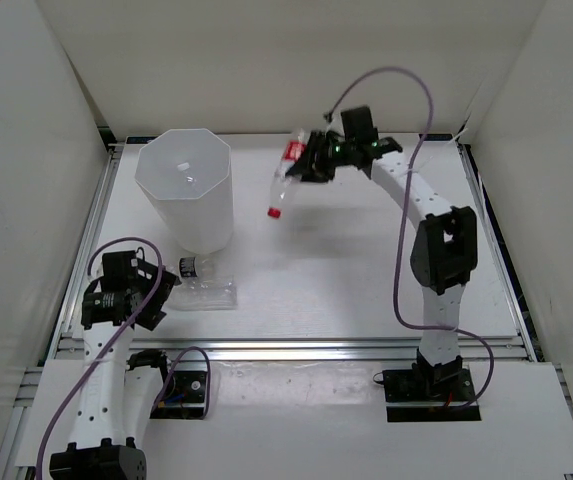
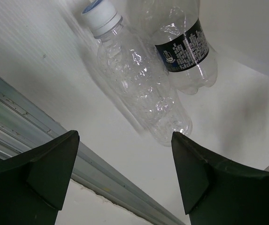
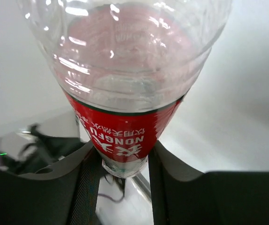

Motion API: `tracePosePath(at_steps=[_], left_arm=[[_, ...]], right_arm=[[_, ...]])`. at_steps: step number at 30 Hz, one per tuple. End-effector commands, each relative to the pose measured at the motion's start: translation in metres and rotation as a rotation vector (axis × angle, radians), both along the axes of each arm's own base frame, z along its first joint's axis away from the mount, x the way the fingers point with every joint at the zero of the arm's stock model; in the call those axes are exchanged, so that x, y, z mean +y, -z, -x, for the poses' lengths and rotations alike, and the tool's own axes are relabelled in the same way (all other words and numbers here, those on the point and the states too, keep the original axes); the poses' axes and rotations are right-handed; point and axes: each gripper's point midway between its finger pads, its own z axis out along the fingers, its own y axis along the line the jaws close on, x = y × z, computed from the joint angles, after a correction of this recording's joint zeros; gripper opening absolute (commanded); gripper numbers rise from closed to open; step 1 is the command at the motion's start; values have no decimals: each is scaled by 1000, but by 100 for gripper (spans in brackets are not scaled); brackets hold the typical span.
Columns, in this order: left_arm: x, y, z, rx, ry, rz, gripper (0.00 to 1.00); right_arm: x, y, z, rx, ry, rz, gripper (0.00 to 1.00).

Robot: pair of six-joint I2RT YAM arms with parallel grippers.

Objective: Put the plastic bottles in the bin

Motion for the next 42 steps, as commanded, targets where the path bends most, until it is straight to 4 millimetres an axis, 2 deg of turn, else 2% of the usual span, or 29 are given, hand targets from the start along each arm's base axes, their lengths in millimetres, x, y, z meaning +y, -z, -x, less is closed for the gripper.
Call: tracePosePath(at_steps=[1, 2, 3, 4, 6, 7, 9, 10, 12, 13, 14, 17, 18, 19, 20, 21, 22, 23, 24, 25, 27, 29, 31, 32, 34, 35, 38, 40, 42], left_arm=[[5, -1, 0, 7, -63, 5, 89], [5, -3, -1, 10, -40, -9, 89], [3, -7, -4, -12, -15, -8, 89], [1, -10, -7, -30, 8, -3, 89], [-8, -15, -12, -62, 61, 26, 94], [-10, -14, -14, -72, 69, 36, 100], [-17, -13, -15, -77, 93, 71, 100], [-20, -10, -15, -78, 101, 82, 100], [-22, -7, -15, -77, 107, 92, 100], [-24, -2, -12, -63, 113, 104, 100], [-24, 0, -13, -63, 113, 104, 100], [-27, 5, -13, -73, 135, 116, 100], [-30, 8, -10, -61, 136, 136, 100], [-32, 6, -13, -77, 143, 142, 100], [-36, 8, -14, -76, 150, 171, 100], [-39, 10, -15, -67, 147, 189, 100], [-38, 9, -17, -76, 148, 187, 100], [-38, 7, -20, -88, 138, 192, 100], [-39, 10, -19, -79, 129, 200, 100], [-39, 13, -19, -77, 110, 213, 100], [-35, 17, -24, -85, 74, 202, 100], [-29, 27, -26, -74, 29, 192, 100], [-25, 31, -29, -73, -3, 186, 100], [-23, 32, -32, -74, -10, 175, 100], [-18, 42, -33, -60, -38, 159, 100], [-16, 44, -36, -55, -44, 152, 100], [-8, 58, -37, -11, -81, 120, 100], [-4, 61, -42, -10, -92, 103, 100], [-2, 73, -40, 28, -99, 98, 100]], right_arm=[[25, -172, -6, -435, 0, -131, 15], [34, -176, -14, -430, 14, -119, 15], [46, -243, -9, -587, 41, -180, 15], [57, -247, -15, -607, 55, -191, 15], [83, -283, -3, -699, 63, -287, 15], [91, -281, -1, -716, 73, -294, 18], [114, -300, 5, -809, 92, -347, 21], [131, -283, -4, -797, 79, -344, 22], [149, -285, 10, -839, 30, -366, 31], [153, -275, 8, -893, 33, -308, 37], [164, -264, 14, -922, 12, -272, 56], [159, -251, 12, -993, -46, -166, 98], [151, -255, 12, -1010, -49, -143, 100], [129, -280, 20, -1048, -36, -139, 100], [118, -286, 22, -1057, -32, -124, 100], [87, -325, 30, -1111, 29, -141, 100], [73, -341, 32, -1139, 68, -146, 100], [54, -352, 28, -1155, 117, -132, 100], [46, -345, 27, -1135, 126, -118, 100], [33, -357, 38, -1137, 129, -133, 100], [20, -354, 46, -1099, 115, -121, 100], [21, -325, 60, -1008, 36, -85, 100], [20, -309, 73, -953, -20, -74, 100], [22, -286, 79, -899, -60, -57, 100], [10, -285, 94, -895, -81, -60, 100], [6, -266, 95, -850, -93, -36, 100], [-14, -270, 111, -848, -94, -44, 100], [-20, -256, 114, -813, -94, -22, 100], [-26, -256, 122, -817, -98, -16, 100]])
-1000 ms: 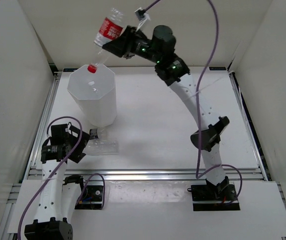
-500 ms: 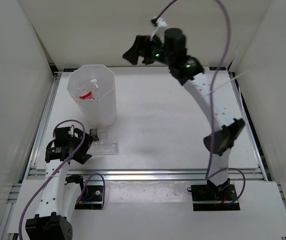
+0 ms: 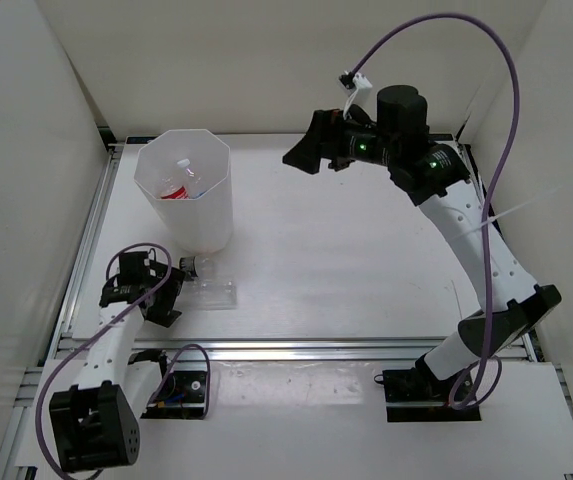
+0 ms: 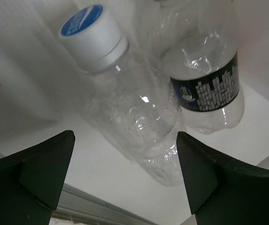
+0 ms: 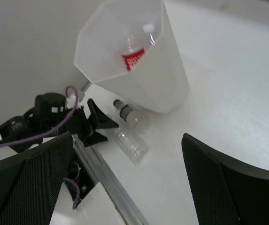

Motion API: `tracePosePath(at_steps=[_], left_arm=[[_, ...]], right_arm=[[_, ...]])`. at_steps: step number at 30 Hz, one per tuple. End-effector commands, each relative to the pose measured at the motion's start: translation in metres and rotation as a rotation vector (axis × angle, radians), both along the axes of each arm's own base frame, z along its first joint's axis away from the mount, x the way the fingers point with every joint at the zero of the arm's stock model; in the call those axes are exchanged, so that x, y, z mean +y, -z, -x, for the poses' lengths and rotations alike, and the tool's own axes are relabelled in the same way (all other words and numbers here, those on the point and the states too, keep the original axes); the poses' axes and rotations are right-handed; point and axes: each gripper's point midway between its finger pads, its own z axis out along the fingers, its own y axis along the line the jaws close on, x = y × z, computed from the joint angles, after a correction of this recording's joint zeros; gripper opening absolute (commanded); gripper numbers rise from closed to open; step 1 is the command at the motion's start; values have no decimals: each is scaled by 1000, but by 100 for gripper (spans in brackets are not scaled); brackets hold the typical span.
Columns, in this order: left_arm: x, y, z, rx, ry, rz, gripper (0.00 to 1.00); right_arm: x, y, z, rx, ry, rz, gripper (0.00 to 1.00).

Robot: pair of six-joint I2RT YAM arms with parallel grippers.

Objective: Put the plastic bottles in the bin

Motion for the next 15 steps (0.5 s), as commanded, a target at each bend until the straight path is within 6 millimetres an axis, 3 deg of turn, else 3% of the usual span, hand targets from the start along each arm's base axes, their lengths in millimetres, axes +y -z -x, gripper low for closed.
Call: tracePosePath(at_steps=[1, 4, 5, 6, 7, 9, 12, 13, 14, 15], left_arm=[[11, 12, -9, 1, -41, -38, 100], [10, 24, -4, 50, -50, -28, 95], [10, 24, -4, 50, -50, -28, 80], [10, 27, -1, 59, -40, -32, 51], [7, 24, -2, 44, -33, -20, 45], [6, 27, 11, 71, -33, -18, 44], [5, -9, 11, 11, -44, -18, 44], [6, -20, 28, 41, -61, -21, 44], [8, -56, 20, -30, -67, -37, 42], [10, -76, 22, -57, -75, -51, 42]], right_arm=[[-12, 7, 18, 14, -27, 26, 100], [-16, 12, 23, 14, -30, 37, 100], [-17, 23, 23, 31, -32, 57, 100], [-22, 23, 22, 29, -15, 59, 100], [-22, 28, 22, 38, -15, 65, 100], [-23, 30, 24, 43, -15, 68, 100], [-25, 37, 27, 56, -15, 76, 100], [-25, 41, 27, 64, -15, 80, 100], [-27, 49, 29, 82, -7, 95, 100], [-29, 51, 31, 76, -9, 100, 100]])
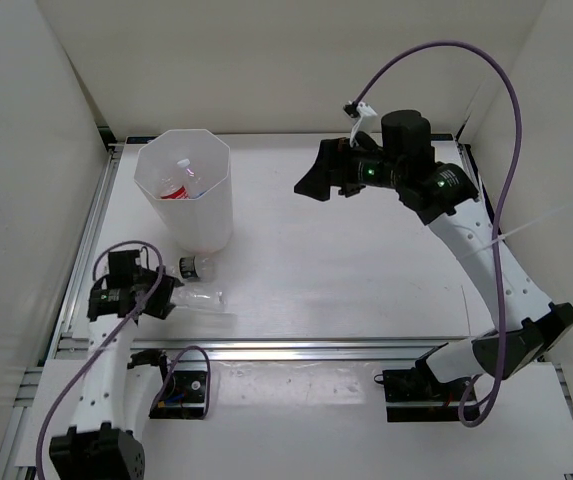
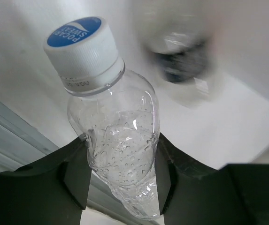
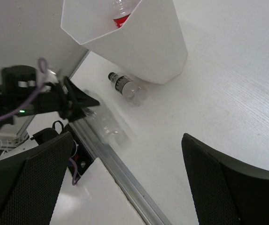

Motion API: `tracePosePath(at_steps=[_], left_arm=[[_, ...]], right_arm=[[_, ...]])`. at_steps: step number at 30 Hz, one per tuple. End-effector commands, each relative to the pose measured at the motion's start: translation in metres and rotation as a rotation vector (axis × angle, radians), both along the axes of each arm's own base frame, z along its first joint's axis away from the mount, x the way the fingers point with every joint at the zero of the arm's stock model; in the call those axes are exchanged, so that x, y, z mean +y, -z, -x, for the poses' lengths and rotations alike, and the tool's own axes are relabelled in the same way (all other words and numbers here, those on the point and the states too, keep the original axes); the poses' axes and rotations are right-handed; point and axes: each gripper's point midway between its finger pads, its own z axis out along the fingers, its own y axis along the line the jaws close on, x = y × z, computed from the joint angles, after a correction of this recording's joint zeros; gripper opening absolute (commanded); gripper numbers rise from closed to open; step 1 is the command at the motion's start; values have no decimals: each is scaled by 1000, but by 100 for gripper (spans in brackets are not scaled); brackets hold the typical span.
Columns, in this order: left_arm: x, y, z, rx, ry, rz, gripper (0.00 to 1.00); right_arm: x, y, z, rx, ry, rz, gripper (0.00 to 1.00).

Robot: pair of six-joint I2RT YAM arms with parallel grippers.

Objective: Put the plastic bottles in the bin

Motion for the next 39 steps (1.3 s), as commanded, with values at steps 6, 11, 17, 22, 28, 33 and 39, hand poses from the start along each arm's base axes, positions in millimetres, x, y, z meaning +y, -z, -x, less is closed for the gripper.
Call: tracePosePath(at_steps=[6, 11, 17, 22, 28, 33, 39], left_arm=[[29, -257, -4, -523, -72, -214, 46], [50, -336, -67, -669, -17, -390, 48], [68, -361, -145, -672, -19, -555, 50], [39, -334, -198, -591, 135, -626, 64], [75, -377, -95, -560, -91, -759, 100], [65, -260, -28, -543, -48, -621, 100], [11, -135, -2, -557, -95, -153, 100]], right_arm=[[-8, 33, 9, 36, -11, 49, 100], [-5, 39, 11, 65, -26, 46, 100], [2, 36, 10, 82, -56, 28, 100], [-1, 39, 12, 82, -51, 40, 100], [-12, 53, 19, 104, -40, 105, 100], [-19, 71, 25, 125, -29, 138, 100], [-12, 83, 30, 186, -68, 123, 100]])
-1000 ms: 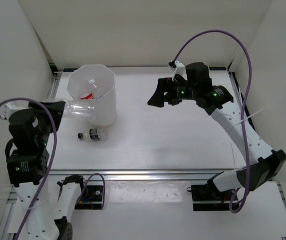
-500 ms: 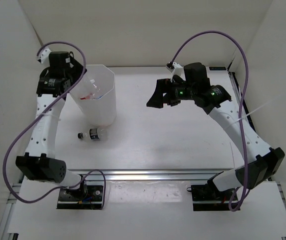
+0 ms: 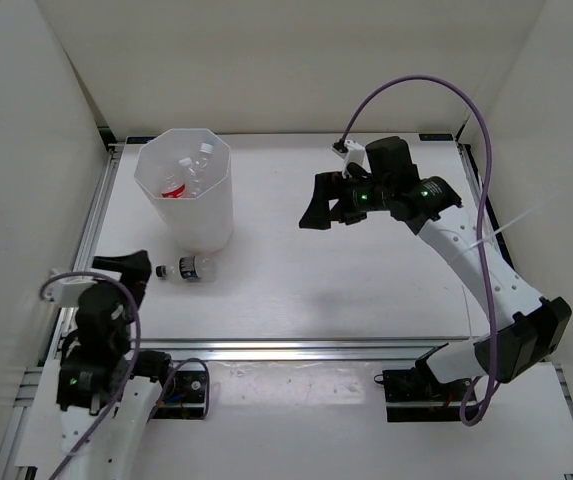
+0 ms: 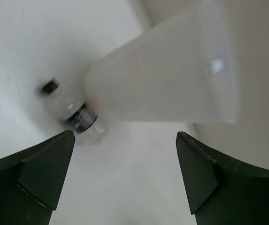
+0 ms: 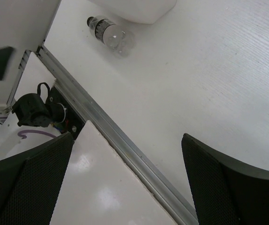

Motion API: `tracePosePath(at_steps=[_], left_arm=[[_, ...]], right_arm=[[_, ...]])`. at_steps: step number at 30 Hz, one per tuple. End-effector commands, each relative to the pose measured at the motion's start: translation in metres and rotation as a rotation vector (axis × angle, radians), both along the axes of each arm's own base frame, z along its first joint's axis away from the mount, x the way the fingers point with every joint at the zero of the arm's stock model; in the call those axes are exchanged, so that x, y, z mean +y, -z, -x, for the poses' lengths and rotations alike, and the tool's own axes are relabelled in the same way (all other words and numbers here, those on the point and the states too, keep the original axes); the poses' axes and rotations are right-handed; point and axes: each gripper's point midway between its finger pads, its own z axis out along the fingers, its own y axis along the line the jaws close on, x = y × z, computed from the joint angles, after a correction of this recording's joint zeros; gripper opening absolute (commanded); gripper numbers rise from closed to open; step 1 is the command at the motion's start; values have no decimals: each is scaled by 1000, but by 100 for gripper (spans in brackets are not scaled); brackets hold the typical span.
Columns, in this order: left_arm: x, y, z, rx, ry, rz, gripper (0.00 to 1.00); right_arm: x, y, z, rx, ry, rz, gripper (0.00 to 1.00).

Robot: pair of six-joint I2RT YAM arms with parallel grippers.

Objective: Put the plastic bottles in the bin

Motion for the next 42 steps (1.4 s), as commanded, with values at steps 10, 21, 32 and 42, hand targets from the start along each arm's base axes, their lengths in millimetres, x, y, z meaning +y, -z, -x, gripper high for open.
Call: tracePosePath(at_steps=[10, 21, 32, 42], left_arm=[[-70, 153, -69, 279, 192, 337, 100], [-32, 208, -76, 366, 65, 414, 100], [-24, 219, -108, 441, 81, 429, 100], [-23, 228, -123, 489, 85, 447, 97]], right_arm=[[9, -5, 5, 9, -60, -52, 100], [-19, 6, 24, -44, -27, 21, 100], [-26, 4, 31, -57, -23, 28, 100], [-26, 11, 29, -43, -16, 44, 100]])
